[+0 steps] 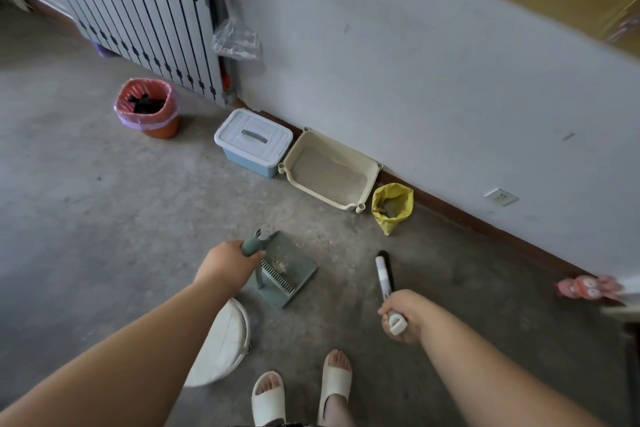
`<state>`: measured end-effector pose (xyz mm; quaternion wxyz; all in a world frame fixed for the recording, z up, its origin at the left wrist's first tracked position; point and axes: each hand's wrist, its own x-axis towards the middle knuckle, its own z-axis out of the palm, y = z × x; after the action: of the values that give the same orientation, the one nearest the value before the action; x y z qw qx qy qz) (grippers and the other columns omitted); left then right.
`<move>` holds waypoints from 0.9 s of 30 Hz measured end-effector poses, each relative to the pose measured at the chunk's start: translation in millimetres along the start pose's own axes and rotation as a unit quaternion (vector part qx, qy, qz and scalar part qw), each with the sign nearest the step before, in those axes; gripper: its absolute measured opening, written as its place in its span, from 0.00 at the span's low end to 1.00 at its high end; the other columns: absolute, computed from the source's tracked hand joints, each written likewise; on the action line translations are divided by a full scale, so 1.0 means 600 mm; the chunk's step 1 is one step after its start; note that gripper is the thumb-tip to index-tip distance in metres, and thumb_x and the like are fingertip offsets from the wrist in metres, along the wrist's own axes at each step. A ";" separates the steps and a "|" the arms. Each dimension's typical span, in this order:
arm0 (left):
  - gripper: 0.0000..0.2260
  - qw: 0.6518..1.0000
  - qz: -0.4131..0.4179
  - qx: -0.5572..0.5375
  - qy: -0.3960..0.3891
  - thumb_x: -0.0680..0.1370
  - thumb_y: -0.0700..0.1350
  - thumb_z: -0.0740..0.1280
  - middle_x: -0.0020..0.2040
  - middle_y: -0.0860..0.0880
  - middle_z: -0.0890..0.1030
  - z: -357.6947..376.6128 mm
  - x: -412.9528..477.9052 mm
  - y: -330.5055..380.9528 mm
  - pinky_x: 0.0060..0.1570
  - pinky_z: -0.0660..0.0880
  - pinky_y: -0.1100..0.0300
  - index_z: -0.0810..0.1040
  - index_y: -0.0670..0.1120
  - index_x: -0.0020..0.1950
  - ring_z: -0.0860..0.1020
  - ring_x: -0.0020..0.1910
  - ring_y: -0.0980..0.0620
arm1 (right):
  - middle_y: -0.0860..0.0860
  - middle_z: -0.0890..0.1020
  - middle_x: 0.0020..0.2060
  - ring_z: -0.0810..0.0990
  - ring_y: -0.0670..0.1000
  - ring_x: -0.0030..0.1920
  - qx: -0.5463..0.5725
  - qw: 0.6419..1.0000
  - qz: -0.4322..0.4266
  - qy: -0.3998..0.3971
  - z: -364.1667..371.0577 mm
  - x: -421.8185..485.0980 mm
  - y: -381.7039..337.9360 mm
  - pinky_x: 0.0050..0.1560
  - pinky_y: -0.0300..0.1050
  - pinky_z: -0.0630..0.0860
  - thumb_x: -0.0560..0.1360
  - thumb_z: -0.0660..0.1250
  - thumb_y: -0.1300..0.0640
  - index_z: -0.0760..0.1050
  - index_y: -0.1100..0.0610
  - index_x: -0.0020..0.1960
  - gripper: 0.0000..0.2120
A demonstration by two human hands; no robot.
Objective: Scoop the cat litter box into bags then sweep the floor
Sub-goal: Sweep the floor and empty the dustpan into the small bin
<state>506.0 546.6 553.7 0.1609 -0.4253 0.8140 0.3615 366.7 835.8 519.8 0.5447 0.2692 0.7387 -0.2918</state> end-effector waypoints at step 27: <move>0.13 0.982 -0.084 -0.044 0.163 0.76 0.55 0.66 0.41 0.43 0.79 -0.171 0.026 -0.068 0.41 0.70 0.56 0.76 0.44 0.42 0.78 0.46 0.41 | 0.52 0.69 0.18 0.69 0.47 0.14 0.165 0.976 -0.016 -0.143 0.139 -0.102 -0.242 0.17 0.33 0.69 0.78 0.58 0.65 0.66 0.60 0.39 0.10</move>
<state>534.7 447.8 596.8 0.0372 -0.5517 0.7740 0.3085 332.9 671.3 578.8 0.5882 0.2993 0.5985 -0.4541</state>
